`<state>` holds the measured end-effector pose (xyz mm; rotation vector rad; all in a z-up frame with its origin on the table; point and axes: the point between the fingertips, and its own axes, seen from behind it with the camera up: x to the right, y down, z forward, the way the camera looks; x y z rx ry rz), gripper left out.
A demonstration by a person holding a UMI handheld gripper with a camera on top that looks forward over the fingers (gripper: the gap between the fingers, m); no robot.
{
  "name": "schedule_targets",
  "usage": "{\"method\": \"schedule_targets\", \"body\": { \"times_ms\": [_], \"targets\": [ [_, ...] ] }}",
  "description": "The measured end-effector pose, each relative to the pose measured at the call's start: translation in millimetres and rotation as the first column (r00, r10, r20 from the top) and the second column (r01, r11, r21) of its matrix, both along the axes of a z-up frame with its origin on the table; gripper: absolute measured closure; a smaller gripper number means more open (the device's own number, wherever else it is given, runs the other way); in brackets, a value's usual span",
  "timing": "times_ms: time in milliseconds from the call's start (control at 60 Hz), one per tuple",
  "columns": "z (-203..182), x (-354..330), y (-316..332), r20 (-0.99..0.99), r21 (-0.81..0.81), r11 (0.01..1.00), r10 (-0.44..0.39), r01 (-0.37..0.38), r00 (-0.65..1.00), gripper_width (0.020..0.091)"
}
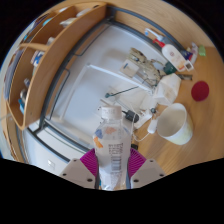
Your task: Pour water
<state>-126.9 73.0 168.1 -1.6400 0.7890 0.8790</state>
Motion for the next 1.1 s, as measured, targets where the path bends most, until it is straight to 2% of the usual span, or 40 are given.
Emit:
{"method": "schedule_targets", "body": {
  "times_ms": [167,300,567,700,817,933,983,1033,1100],
  "targets": [
    [-9,22,20,-0.352,-0.082,0.996,-0.060,0.033,0.934,0.0751],
    [-22,26,30,-0.544,-0.149,0.988,-0.112,0.036,0.832,0.0747],
    [-35,30,25,-0.710,-0.237,0.971,-0.188,0.021,0.678,0.0748],
    [-35,28,24,-0.724,-0.244,0.970,-0.181,-0.002,0.665,0.0738],
    [-17,41,24,-0.683,-0.205,0.979,-0.145,0.002,0.716,0.0737],
    [27,50,20,-0.522,-0.114,0.993,-0.035,-0.029,0.852,0.0736],
    [39,57,16,-0.350,-0.117,0.990,0.028,-0.074,0.936,0.0736],
    [44,71,10,-0.092,-0.127,0.986,0.098,-0.109,0.991,0.0738],
    [52,102,4,0.265,-0.116,0.986,0.144,-0.117,0.953,0.0736]
  ]
}}
